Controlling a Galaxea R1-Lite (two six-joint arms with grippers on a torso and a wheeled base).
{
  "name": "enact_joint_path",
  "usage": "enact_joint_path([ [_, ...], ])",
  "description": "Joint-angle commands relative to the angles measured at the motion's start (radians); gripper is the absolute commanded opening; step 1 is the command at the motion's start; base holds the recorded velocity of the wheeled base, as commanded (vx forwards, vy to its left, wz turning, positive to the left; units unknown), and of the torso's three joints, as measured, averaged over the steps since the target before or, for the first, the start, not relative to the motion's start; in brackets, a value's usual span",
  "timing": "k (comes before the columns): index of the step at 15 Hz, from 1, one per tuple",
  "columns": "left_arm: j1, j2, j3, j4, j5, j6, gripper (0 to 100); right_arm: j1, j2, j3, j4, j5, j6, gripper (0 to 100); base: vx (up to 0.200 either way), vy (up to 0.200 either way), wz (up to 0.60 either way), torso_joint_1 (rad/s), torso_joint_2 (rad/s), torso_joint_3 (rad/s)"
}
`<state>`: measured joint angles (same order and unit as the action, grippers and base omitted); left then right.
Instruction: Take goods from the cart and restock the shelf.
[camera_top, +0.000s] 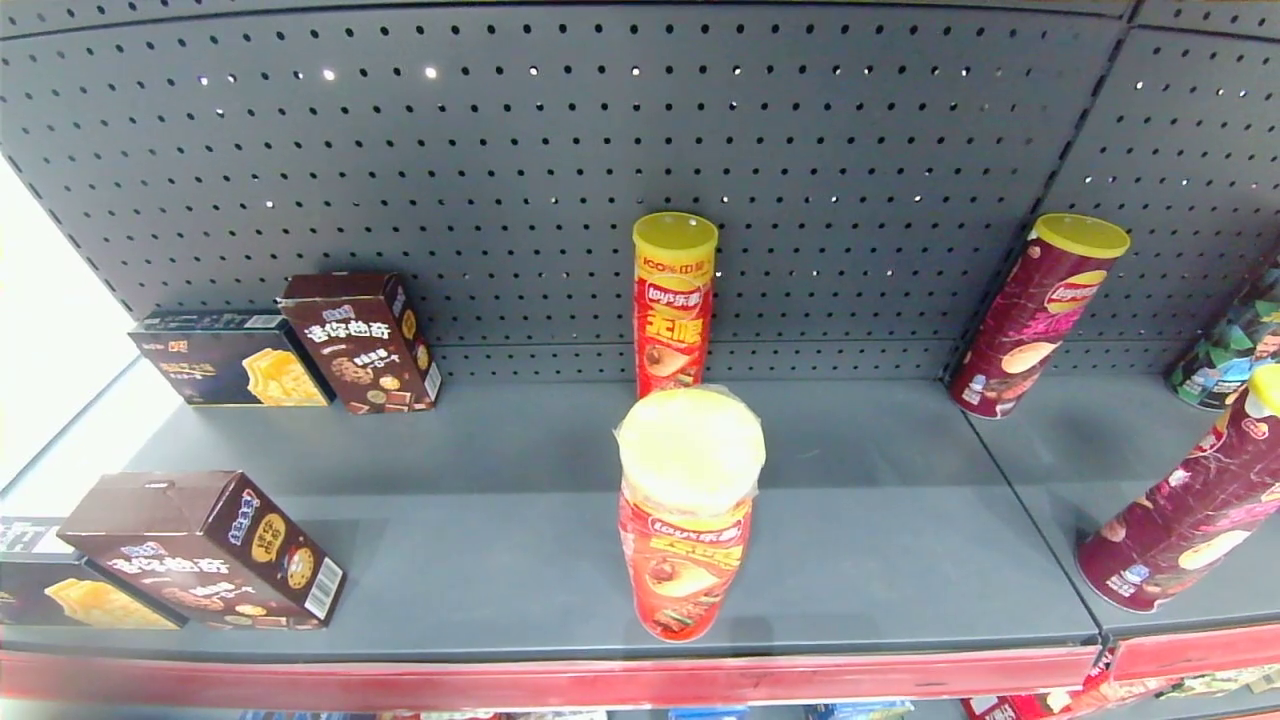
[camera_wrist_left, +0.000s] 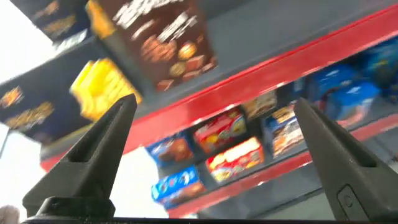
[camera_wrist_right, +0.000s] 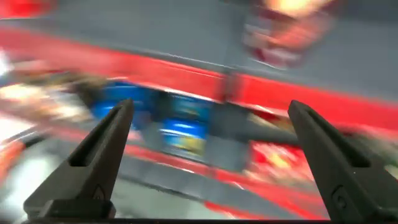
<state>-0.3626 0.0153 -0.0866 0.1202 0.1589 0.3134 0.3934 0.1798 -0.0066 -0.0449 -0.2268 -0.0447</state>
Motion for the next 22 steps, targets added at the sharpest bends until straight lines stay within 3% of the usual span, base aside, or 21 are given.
enact_joint_path([
  [1, 0.139, 0.091, 0.002, 0.001, 0.001, -0.017, 100, -0.401, -0.037, -0.001, 0.003, 0.038, 0.006, 100, 0.000, 0.000, 0.00, 0.000, 0.00, 0.000],
  [2, 0.211, 0.109, 0.002, -0.001, 0.001, -0.013, 100, -0.459, -0.098, 0.000, 0.003, 0.057, 0.019, 100, 0.000, 0.000, 0.00, 0.000, 0.00, 0.000],
  [4, 0.295, 0.106, 0.002, -0.001, -0.002, -0.010, 100, -0.452, -0.098, 0.007, -0.020, 0.007, 0.046, 100, 0.000, 0.000, 0.00, 0.000, 0.00, 0.000],
  [6, 0.303, 0.068, 0.004, -0.001, -0.002, -0.031, 100, -0.384, -0.180, 0.007, 0.028, 0.262, 0.039, 100, 0.000, 0.000, 0.00, 0.000, 0.00, 0.000],
  [8, 0.303, 0.063, 0.004, -0.001, -0.006, -0.060, 100, -0.392, -0.180, 0.007, 0.046, 0.250, 0.040, 100, 0.000, 0.000, 0.00, 0.000, 0.00, 0.000],
  [12, 0.303, 0.064, 0.005, -0.002, -0.024, -0.079, 100, -0.392, -0.180, 0.007, 0.045, 0.238, 0.043, 100, 0.000, 0.000, 0.00, 0.000, 0.00, 0.000],
  [13, 0.303, 0.063, 0.005, -0.002, -0.052, -0.083, 100, -0.392, -0.180, 0.007, 0.045, 0.238, 0.043, 100, 0.000, 0.000, 0.00, 0.000, 0.00, 0.000],
  [14, 0.301, 0.063, 0.008, -0.004, -0.185, -0.135, 100, -0.392, -0.180, 0.007, 0.045, 0.239, 0.043, 100, 0.000, 0.000, 0.00, 0.000, 0.00, 0.000],
  [16, 0.297, 0.066, 0.010, -0.004, -0.277, -0.188, 100, -0.392, -0.180, 0.007, 0.045, 0.238, 0.043, 100, 0.000, 0.000, 0.00, 0.000, 0.00, 0.000],
  [19, 0.297, 0.066, 0.013, -0.004, -0.271, -0.203, 100, -0.392, -0.180, 0.007, 0.045, 0.238, 0.043, 100, 0.000, 0.000, 0.00, 0.000, 0.00, 0.000],
  [20, 0.298, 0.066, 0.021, -0.007, -0.234, -0.200, 100, -0.392, -0.180, 0.007, 0.045, 0.238, 0.043, 100, 0.000, 0.000, 0.00, 0.000, 0.00, 0.000],
  [22, 0.301, 0.063, 0.087, -0.139, -0.194, -0.189, 100, -0.393, -0.180, 0.007, 0.045, 0.238, 0.043, 100, 0.000, 0.000, 0.00, 0.000, 0.00, 0.000],
])
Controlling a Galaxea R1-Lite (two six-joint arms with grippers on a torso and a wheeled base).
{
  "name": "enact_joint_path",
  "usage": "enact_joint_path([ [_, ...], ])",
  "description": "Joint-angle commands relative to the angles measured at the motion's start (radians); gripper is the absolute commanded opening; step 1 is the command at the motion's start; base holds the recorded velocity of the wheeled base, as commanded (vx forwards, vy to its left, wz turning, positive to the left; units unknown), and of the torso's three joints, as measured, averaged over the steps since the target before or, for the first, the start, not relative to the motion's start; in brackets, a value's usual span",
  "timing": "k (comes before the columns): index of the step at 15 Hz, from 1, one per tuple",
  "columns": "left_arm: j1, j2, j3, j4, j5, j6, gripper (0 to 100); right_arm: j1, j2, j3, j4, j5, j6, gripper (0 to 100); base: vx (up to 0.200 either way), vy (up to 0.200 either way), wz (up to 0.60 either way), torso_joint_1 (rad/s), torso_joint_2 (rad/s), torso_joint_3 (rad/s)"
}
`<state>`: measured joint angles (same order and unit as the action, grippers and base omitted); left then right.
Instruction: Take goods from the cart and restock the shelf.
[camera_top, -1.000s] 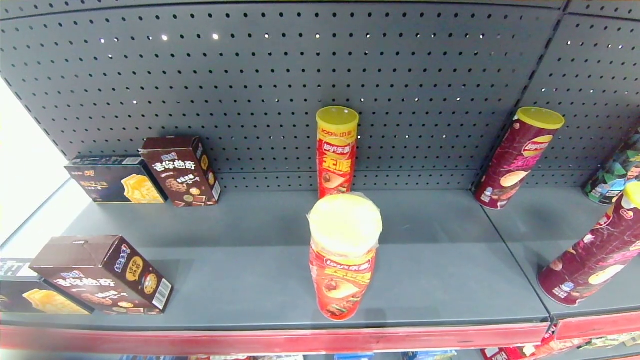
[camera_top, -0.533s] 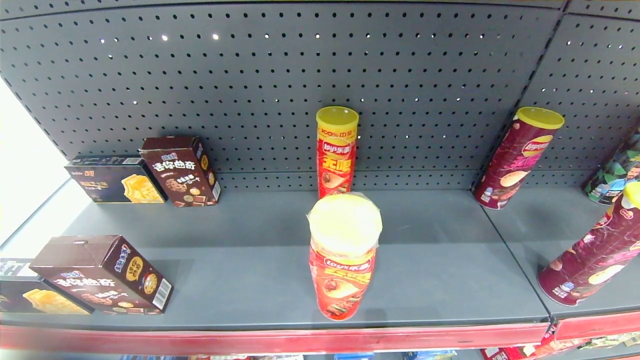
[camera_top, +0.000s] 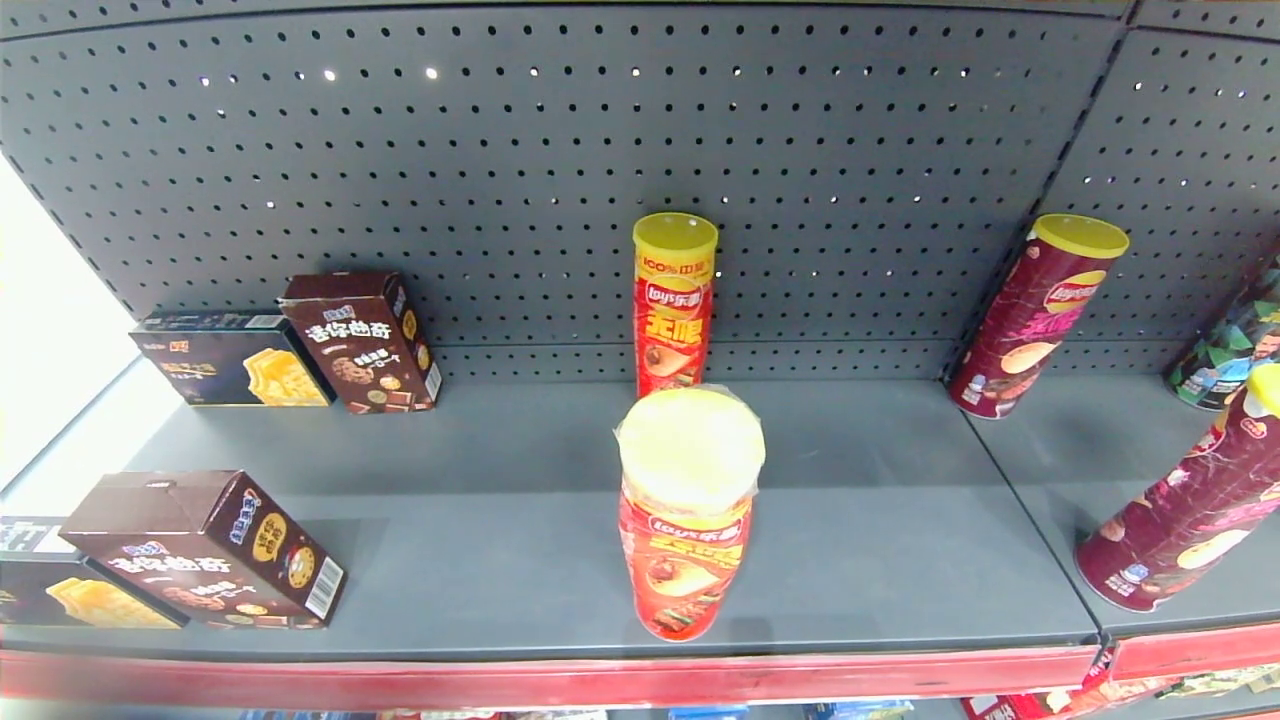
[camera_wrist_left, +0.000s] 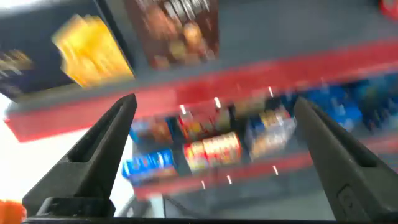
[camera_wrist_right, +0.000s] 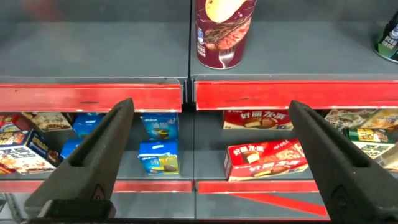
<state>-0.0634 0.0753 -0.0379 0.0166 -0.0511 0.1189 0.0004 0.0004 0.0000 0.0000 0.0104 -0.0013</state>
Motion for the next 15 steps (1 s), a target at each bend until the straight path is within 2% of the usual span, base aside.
enact_joint_path([
  [1, 0.007, 0.000, 0.038, -0.014, 0.045, 0.002, 100, 0.001, 0.000, 0.000, 0.000, 0.000, 0.000, 100, 0.000, 0.000, 0.00, 0.000, 0.00, 0.000],
  [2, 0.062, -0.031, 0.038, -0.012, 0.036, -0.005, 100, 0.001, 0.000, 0.000, 0.000, 0.000, 0.000, 100, 0.000, 0.000, 0.00, 0.000, 0.00, 0.000],
  [3, 0.071, -0.042, 0.038, -0.012, 0.033, -0.007, 100, 0.001, 0.000, 0.000, 0.000, 0.002, 0.000, 100, 0.000, 0.000, 0.00, 0.000, 0.00, 0.000],
  [4, 0.071, -0.063, 0.038, -0.012, 0.007, -0.030, 100, 0.001, 0.000, 0.000, 0.000, 0.000, 0.000, 100, 0.000, 0.000, 0.00, 0.000, 0.00, 0.000],
  [8, 0.068, -0.075, 0.038, -0.012, 0.011, -0.038, 100, 0.000, 0.000, 0.000, 0.000, 0.000, 0.000, 100, 0.000, 0.000, 0.00, 0.000, 0.00, 0.000],
  [11, 0.068, -0.075, 0.038, -0.012, 0.013, -0.073, 100, 0.000, 0.000, 0.000, 0.000, 0.000, 0.000, 100, 0.000, 0.000, 0.00, 0.000, 0.00, 0.000],
  [15, 0.066, -0.075, 0.038, -0.012, 0.010, -0.068, 100, 0.001, 0.000, 0.000, 0.000, 0.000, 0.000, 100, 0.000, 0.000, 0.00, 0.000, 0.00, 0.000],
])
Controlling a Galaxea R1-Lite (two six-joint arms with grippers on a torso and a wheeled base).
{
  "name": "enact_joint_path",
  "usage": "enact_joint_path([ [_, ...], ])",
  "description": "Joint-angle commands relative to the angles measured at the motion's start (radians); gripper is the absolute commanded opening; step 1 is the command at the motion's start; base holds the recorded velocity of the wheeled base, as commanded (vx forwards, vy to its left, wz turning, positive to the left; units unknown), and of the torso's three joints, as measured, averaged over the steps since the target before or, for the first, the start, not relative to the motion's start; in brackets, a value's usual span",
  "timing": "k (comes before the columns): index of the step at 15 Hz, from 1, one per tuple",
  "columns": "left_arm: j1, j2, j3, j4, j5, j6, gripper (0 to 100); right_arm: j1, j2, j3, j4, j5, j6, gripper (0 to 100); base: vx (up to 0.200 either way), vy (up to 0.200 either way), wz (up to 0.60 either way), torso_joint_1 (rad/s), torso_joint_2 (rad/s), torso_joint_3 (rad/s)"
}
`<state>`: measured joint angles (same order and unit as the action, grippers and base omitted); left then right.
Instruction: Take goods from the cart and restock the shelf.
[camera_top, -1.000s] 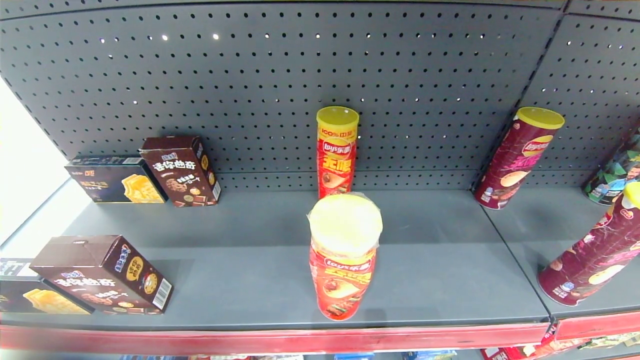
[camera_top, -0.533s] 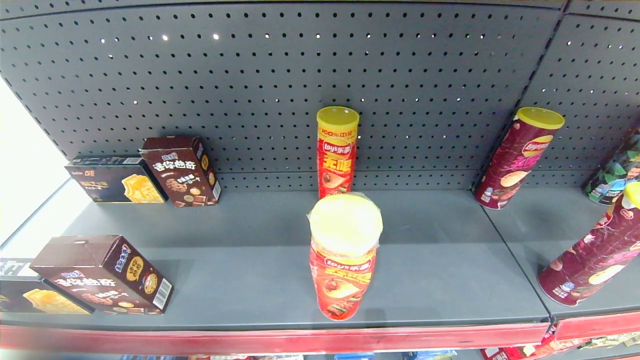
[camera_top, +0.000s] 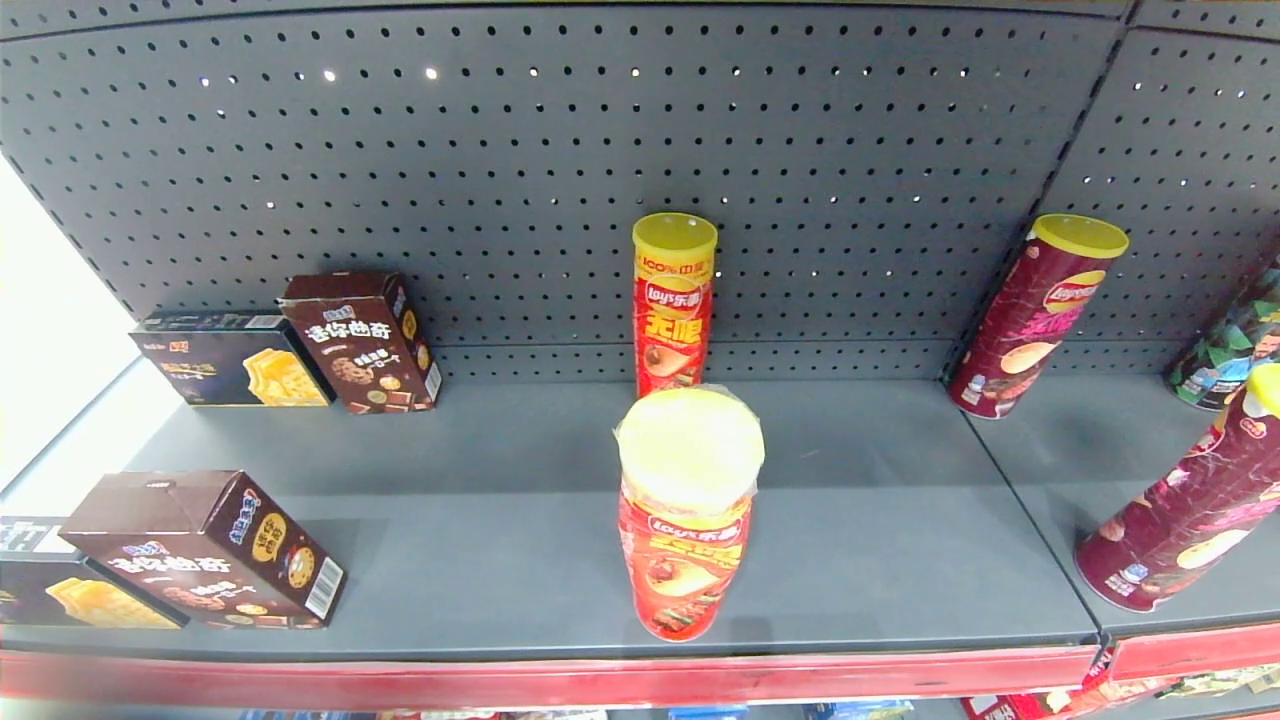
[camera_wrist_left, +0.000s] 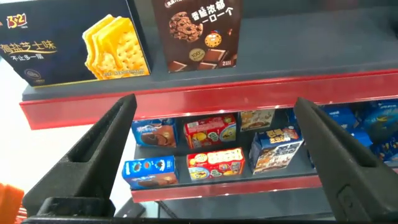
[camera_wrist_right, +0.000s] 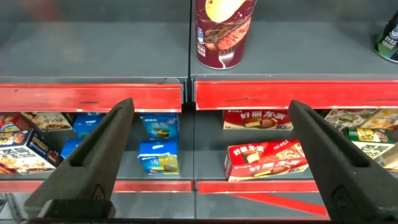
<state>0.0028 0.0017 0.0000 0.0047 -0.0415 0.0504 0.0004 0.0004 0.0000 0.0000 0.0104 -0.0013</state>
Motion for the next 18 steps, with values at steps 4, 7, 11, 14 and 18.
enact_joint_path([
  [4, 0.000, -0.002, 0.000, 0.000, 0.002, 0.000, 100, 0.001, 0.000, 0.000, 0.000, 0.002, 0.000, 100, 0.000, 0.000, 0.00, 0.000, 0.00, 0.000],
  [7, 0.000, -0.002, 0.000, 0.000, 0.003, 0.000, 100, 0.001, 0.000, 0.000, 0.000, 0.002, 0.000, 100, -0.133, 0.000, 0.00, 0.003, 0.00, 0.003],
  [11, 0.000, -0.002, 0.000, 0.000, 0.000, 0.005, 100, 0.001, 0.000, 0.000, 0.000, 0.002, 0.000, 100, -0.050, 0.000, 0.00, 0.004, 0.00, 0.001],
  [14, 0.000, -0.002, 0.000, 0.000, 0.006, -0.023, 100, 0.000, 0.000, 0.000, 0.000, 0.002, 0.000, 100, -0.067, 0.000, 0.00, 0.006, 0.00, 0.002],
  [18, 0.000, -0.002, 0.000, 0.000, 0.006, -0.023, 100, 0.000, 0.000, 0.000, 0.000, 0.002, 0.000, 100, 0.000, 0.000, 0.00, 0.000, 0.00, 0.000],
])
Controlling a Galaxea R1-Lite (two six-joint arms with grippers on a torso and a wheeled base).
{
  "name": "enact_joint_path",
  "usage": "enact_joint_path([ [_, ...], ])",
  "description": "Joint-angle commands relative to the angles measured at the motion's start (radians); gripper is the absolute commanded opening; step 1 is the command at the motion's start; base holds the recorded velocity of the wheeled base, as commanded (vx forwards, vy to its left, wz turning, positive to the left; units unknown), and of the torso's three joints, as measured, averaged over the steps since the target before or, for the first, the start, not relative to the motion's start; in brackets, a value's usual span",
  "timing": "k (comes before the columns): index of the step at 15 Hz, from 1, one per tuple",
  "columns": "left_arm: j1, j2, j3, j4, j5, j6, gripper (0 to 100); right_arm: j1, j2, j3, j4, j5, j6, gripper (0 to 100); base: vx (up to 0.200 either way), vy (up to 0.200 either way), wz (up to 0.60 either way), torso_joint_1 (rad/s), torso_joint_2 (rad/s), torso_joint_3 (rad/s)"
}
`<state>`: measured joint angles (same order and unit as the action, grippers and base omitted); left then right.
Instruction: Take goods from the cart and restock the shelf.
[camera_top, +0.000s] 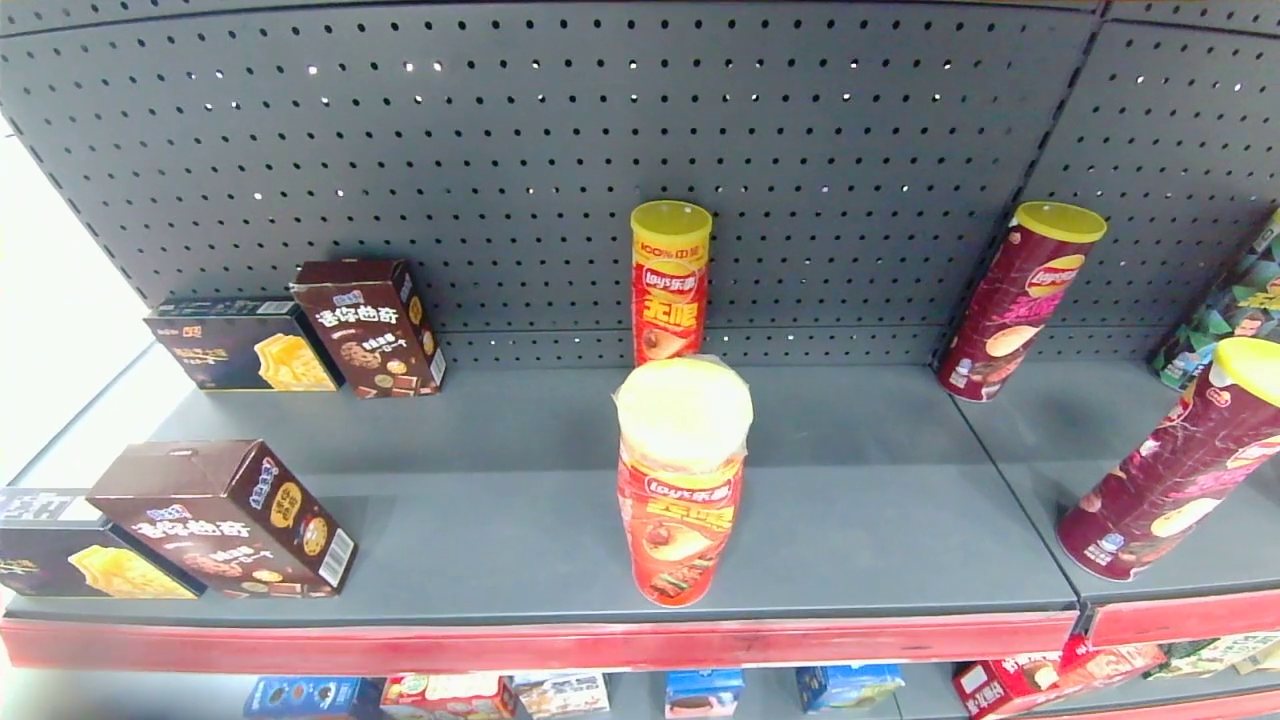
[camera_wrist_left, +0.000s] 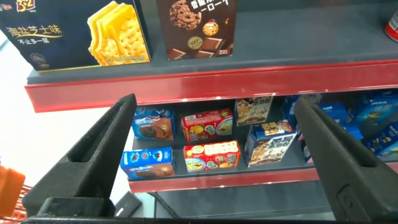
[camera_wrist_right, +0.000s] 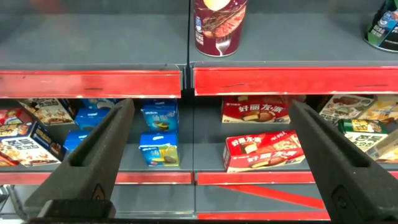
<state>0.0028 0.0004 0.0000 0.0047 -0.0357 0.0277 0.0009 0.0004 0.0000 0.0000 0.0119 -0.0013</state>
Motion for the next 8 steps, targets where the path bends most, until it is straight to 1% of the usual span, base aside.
enact_joint_path([
  [1, 0.000, 0.000, -0.002, 0.000, 0.000, 0.000, 100, -0.001, 0.000, 0.000, 0.000, 0.000, 0.000, 100, 0.000, 0.000, 0.00, 0.000, 0.00, 0.000],
  [8, 0.000, 0.000, 0.000, 0.000, 0.002, 0.000, 100, -0.001, 0.000, 0.000, 0.000, 0.002, -0.002, 100, 0.000, 0.000, 0.00, 0.000, 0.00, 0.000],
])
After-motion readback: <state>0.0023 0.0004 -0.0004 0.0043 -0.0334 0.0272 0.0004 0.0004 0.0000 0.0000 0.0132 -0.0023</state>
